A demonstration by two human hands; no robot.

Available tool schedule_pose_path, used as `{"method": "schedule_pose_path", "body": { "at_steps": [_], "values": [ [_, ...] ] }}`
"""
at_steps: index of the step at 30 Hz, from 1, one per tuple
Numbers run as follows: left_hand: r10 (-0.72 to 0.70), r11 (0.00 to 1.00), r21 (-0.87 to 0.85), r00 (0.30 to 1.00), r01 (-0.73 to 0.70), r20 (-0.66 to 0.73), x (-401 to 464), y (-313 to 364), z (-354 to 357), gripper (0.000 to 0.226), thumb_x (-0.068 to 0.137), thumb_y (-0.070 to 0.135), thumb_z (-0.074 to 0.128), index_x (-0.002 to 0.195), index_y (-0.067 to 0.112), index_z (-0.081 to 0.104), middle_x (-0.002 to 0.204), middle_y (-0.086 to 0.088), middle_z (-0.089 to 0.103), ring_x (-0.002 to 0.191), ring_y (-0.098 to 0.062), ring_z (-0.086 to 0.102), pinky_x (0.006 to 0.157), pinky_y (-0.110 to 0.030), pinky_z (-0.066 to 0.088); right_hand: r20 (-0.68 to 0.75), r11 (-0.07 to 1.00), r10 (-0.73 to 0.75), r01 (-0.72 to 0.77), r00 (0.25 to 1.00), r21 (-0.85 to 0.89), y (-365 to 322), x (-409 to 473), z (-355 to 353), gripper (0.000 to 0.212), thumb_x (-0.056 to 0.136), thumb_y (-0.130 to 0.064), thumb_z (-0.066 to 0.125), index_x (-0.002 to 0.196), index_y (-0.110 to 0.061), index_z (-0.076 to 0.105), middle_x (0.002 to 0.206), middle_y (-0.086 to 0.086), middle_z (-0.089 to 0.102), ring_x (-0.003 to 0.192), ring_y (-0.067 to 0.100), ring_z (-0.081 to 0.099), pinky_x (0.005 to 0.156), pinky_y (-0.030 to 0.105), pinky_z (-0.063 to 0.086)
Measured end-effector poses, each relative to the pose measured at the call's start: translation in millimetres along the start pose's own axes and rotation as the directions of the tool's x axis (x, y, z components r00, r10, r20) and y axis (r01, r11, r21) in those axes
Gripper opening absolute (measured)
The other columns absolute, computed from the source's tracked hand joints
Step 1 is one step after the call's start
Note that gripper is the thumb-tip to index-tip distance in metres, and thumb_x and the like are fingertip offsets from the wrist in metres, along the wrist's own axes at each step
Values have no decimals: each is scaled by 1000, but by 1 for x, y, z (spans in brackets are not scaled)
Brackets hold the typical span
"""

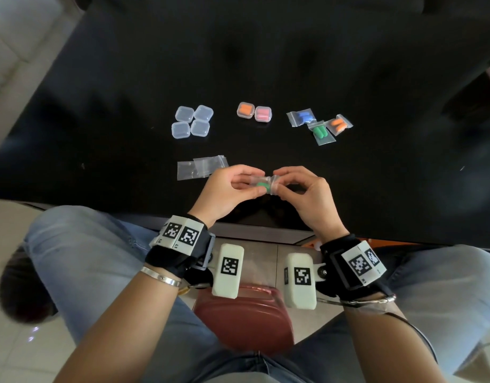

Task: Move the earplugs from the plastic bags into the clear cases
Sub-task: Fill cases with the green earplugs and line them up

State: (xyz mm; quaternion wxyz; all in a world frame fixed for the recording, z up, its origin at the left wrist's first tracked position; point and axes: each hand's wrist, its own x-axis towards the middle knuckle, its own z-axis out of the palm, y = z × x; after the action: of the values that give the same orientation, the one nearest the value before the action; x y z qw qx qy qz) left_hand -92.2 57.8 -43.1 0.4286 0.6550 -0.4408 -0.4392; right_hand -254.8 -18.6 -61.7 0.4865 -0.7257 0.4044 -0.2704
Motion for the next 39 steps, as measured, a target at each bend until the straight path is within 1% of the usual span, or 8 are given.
{"method": "schedule_pose_path", "body": {
  "at_steps": [3,7,16,21,30,33,36,39],
  "values": [
    [-11,1000,-9,999,11,-36,-1,-1,-5,33,77,14,74,106,24,63,101,12,66,84,7,64,73,-7,49,-85,1000,20,-19,996,12,-3,-2,-1,4,85,-13,66,87,-12,69,108,-9,61,87,5,62,77,36,57],
    [-26,998,-54,1000,25,-17,-3,0,-9,29,77,14,74,99,29,63,98,13,68,87,3,66,73,-8,50,-34,999,-42,40,999,-36,-11,-1,-9,6,83,-12,69,86,-17,72,117,-9,59,102,-3,58,82,16,52],
    [-18,998,-67,1000,19,12,-1,1,-6,25,77,16,73,99,27,66,96,1,72,88,-8,69,81,-18,54,94,993,-100,106,991,-57,-15,2,-9,11,79,-12,73,88,-17,74,116,-4,60,97,3,61,75,12,49],
    [-18,992,-125,1000,18,3,-2,2,-3,34,77,11,73,107,24,63,100,9,69,90,0,67,77,-10,50,13,974,-188,188,982,-126,-13,3,-3,8,82,-5,68,89,-8,73,109,-4,60,96,1,60,76,12,49],
    [-78,997,-12,995,79,58,-2,-6,-25,42,74,13,76,109,31,60,108,10,62,78,-1,68,75,-12,52,-70,999,-26,28,997,27,-7,1,-8,9,85,-10,65,86,-18,70,108,-17,57,101,-6,56,80,13,49],
    [-26,999,37,999,28,-48,-3,-13,-34,30,80,10,71,100,28,61,104,13,62,86,-1,65,76,-11,52,-90,997,14,-21,996,-71,-1,4,-21,14,85,-15,66,83,-29,66,108,-17,57,100,-3,56,80,12,48],
    [32,983,183,982,2,-184,0,-18,-39,24,83,14,68,103,25,63,105,12,64,86,-2,64,73,-14,53,-26,967,25,-31,999,-253,7,10,-26,9,83,-17,68,86,-26,69,114,-12,56,104,3,54,82,17,46],
    [103,927,374,965,-6,-240,2,-23,-39,26,82,19,68,107,25,63,101,16,62,83,7,57,74,-5,41,24,938,42,-31,999,-345,14,14,-22,8,82,-20,70,89,-21,72,113,-13,53,109,11,53,88,26,44]
  ]
}}
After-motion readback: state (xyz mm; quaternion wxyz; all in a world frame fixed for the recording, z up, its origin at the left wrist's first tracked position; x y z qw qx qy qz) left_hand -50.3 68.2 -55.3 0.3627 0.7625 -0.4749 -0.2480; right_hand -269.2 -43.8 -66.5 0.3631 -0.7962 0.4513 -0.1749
